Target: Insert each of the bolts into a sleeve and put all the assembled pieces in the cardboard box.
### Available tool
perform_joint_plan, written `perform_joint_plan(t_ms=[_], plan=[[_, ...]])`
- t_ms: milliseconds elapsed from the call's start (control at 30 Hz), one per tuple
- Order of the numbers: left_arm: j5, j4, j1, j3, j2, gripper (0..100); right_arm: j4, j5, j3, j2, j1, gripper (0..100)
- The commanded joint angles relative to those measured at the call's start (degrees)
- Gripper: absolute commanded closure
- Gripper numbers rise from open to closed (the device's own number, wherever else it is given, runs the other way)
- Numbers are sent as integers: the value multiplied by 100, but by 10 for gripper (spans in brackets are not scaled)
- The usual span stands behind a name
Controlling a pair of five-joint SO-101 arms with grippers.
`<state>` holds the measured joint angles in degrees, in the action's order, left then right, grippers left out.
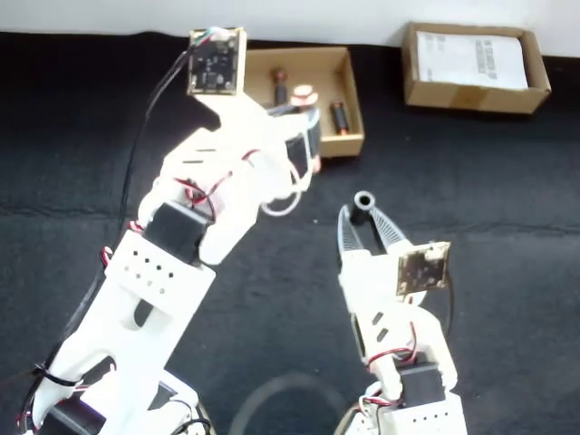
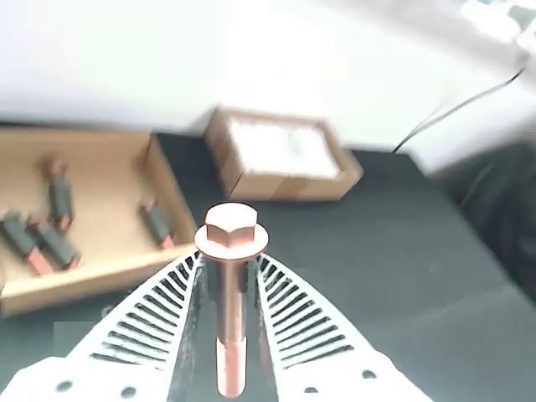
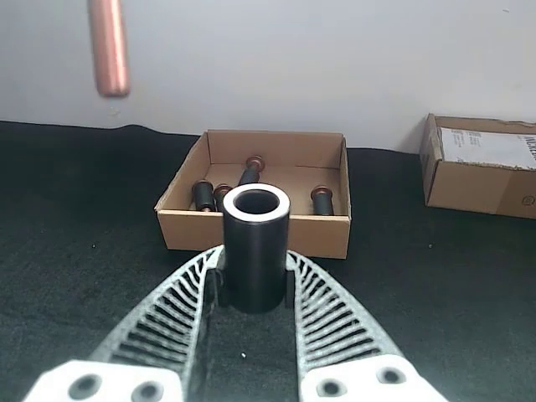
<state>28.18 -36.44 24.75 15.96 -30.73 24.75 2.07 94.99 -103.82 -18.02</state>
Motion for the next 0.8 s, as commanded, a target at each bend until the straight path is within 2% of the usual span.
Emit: perform_joint_plan(t_ms=[0, 133, 233, 400, 633, 767], plan=[[-26, 651, 75, -57, -259, 991, 4, 62, 840, 4, -13, 991], [-26, 791, 233, -57, -365, 991, 4, 62, 840, 4, -13, 991], [-35, 809, 593, 75, -664, 991, 4, 62, 840, 4, -13, 991], [-1143, 914, 1385, 804, -1095, 991, 4, 62, 840, 4, -13, 991], [-2409, 2778, 1534, 2413, -1534, 991, 4, 62, 840, 4, -13, 991], [-2602, 3165, 1508, 2686, -1560, 991, 4, 62, 840, 4, -13, 991]])
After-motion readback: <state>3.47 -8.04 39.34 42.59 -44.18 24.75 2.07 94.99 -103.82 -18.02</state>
